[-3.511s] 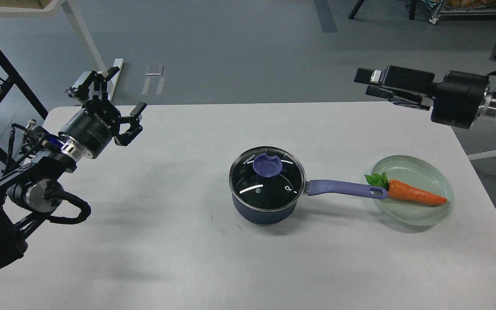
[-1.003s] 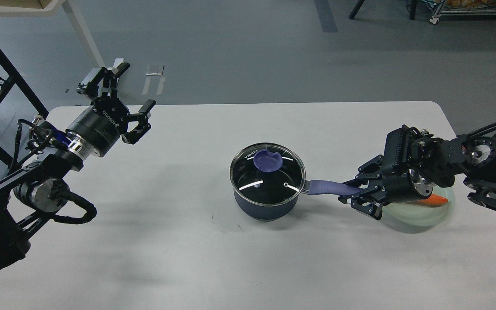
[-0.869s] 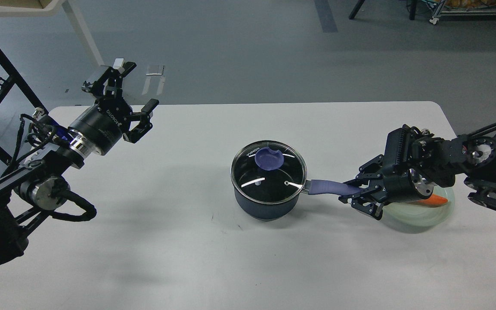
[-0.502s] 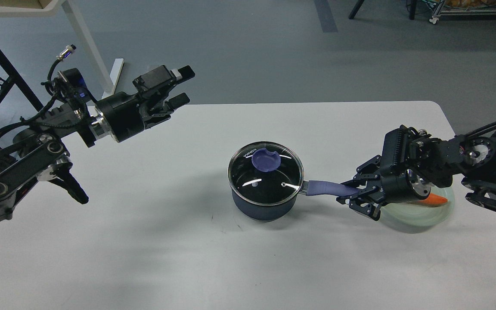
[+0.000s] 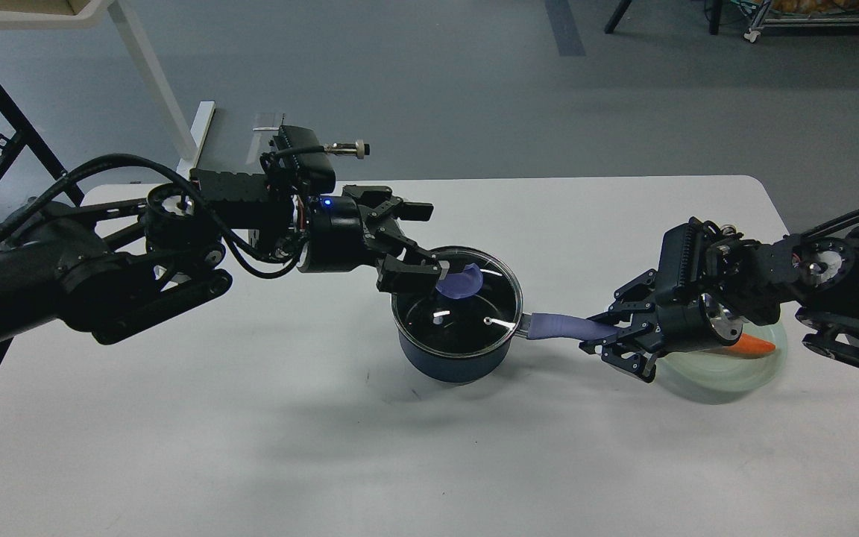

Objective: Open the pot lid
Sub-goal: 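Reach the left gripper over the pot toward the purple lid knob, then grasp the purple knob of the glass lid with the left gripper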

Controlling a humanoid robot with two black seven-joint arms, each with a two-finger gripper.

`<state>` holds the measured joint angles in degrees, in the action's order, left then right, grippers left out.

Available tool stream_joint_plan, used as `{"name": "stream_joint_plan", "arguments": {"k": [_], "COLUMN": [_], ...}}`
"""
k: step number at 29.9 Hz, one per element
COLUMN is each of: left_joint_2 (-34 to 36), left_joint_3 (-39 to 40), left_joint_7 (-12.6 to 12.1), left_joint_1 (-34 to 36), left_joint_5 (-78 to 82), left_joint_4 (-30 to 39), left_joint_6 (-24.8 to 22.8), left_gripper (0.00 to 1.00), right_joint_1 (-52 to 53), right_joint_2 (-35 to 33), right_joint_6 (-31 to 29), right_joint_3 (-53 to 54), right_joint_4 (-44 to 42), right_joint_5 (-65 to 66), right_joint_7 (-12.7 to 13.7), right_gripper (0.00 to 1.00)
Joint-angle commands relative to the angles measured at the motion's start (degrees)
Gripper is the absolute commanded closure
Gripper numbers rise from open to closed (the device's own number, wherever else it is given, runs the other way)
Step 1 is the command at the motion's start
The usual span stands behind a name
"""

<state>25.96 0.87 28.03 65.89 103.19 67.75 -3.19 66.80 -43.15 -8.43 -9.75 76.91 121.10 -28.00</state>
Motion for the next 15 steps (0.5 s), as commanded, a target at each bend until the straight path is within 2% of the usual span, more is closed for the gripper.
{"name": "stream_joint_plan", "arguments": {"k": [1, 5, 15], "left_joint_2": [-3.2, -6.6, -9.3], "left_joint_3": [-1.7, -1.7, -2.7], "left_joint_7": [0.0, 0.0, 0.0], "left_joint_1": [0.9, 0.7, -0.3], "left_joint_5": [4.6, 5.5, 5.4], "left_joint_4": [-3.2, -8.2, -10.8], "left_joint_6": [1.5, 1.7, 1.7], "left_gripper": [0.01, 0.01, 0.01], "right_joint_1": [0.0, 0.0, -0.3], "right_joint_2": [0.1, 0.1, 0.1], "right_joint_6": [0.0, 0.0, 0.0], "right_joint_3": [0.0, 0.0, 0.0], "right_joint_4": [0.0, 0.0, 0.0], "right_joint_5": [0.0, 0.0, 0.0], "right_joint_7": [0.0, 0.0, 0.0], "right_gripper": [0.70, 0.70, 0.70]}}
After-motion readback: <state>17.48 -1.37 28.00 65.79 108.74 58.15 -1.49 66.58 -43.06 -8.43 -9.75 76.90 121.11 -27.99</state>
